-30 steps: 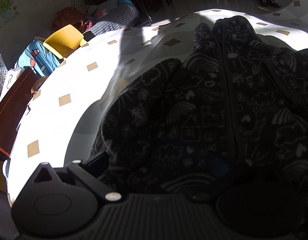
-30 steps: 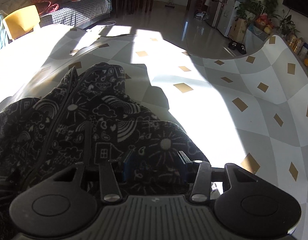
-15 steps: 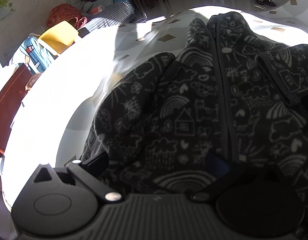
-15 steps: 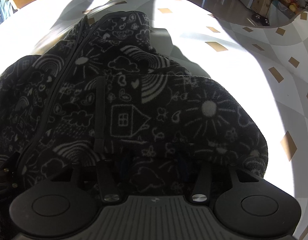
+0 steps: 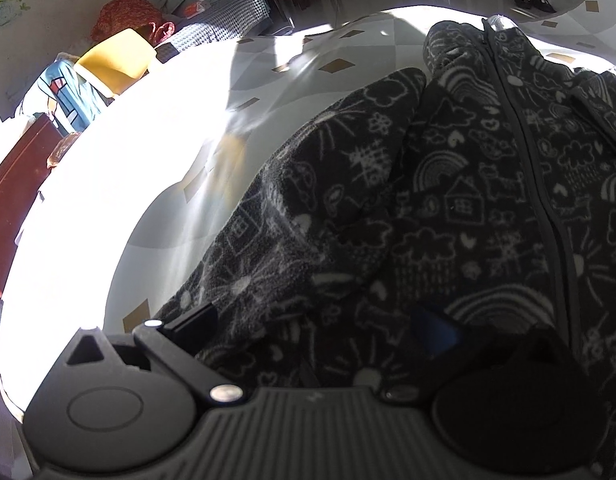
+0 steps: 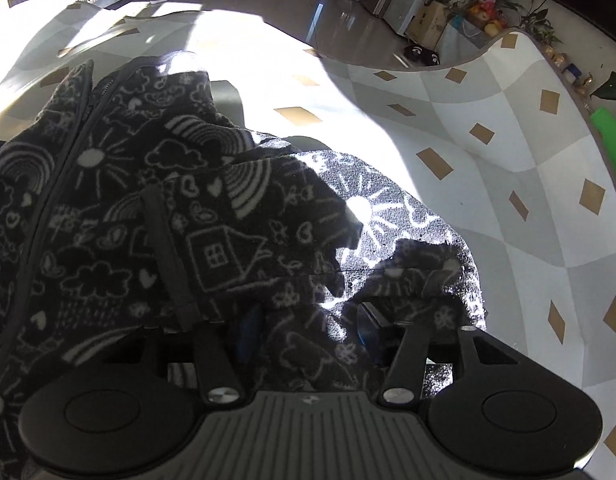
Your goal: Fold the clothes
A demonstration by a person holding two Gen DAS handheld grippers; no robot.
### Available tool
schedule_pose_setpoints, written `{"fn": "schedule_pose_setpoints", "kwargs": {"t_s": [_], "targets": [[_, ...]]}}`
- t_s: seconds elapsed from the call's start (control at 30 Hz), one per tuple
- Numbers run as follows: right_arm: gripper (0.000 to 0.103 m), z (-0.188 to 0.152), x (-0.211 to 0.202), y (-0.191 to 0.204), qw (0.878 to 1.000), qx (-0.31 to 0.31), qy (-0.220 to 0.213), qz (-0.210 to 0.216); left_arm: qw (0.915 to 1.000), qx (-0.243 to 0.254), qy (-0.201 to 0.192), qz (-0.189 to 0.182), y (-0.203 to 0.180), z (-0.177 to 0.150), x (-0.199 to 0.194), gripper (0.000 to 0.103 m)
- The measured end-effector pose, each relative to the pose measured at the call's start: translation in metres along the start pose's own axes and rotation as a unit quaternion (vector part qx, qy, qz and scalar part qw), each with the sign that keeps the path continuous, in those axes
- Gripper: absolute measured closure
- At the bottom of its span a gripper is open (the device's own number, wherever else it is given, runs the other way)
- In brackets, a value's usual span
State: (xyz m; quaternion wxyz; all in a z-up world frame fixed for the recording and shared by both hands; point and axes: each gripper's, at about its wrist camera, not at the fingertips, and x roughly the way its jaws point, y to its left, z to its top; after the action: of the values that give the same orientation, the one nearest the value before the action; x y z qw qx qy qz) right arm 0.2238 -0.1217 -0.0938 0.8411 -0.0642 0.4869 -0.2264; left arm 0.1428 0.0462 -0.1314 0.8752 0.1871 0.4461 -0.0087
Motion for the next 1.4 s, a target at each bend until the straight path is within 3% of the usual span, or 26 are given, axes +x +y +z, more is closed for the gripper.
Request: {"fn": "schedule_pose_setpoints", "kwargs": {"t_s": [0.17,0.23,0.37,0.77,0.9,1.2,1.4], "targets": [[0.053,-0.006,-0.032,0.017,0.998,-0.008,-0.021,0.056,0.9998,0.012,-0.008,0.010,-0.007,-0.006,-0.004,0.000],[0.053,-0.009,-0.041,0.036,0.994,-0.015,-0.011,0.108,0.9999,0.007,-0.008,0.008,-0.006,-0.011,-0.006,0.000],[0.053,-0.012,-0.037,0.066,0.986,-0.046,0.023,0.157,0.9999,-0.016,0.001,-0.005,0.002,-0.018,-0.008,0.000],[0.051,-0.027,-0.043,0.090,0.969,-0.126,0.031,0.211,0.9989,-0.032,0.030,-0.015,0.012,-0.038,-0.024,0.000],[0.051,-0.027,-0.048,0.094,0.963,-0.150,0.042,0.219,0.9996,-0.014,0.022,-0.010,0.011,-0.038,-0.033,0.000],[0.051,-0.018,-0.065,0.092,0.970,-0.096,0.026,0.223,0.9995,-0.020,-0.020,-0.015,0.026,-0.006,-0.039,0.000],[0.051,-0.017,-0.073,0.090,0.973,-0.064,0.031,0.219,0.9994,-0.012,-0.020,-0.028,0.027,0.017,-0.028,0.000]]}}
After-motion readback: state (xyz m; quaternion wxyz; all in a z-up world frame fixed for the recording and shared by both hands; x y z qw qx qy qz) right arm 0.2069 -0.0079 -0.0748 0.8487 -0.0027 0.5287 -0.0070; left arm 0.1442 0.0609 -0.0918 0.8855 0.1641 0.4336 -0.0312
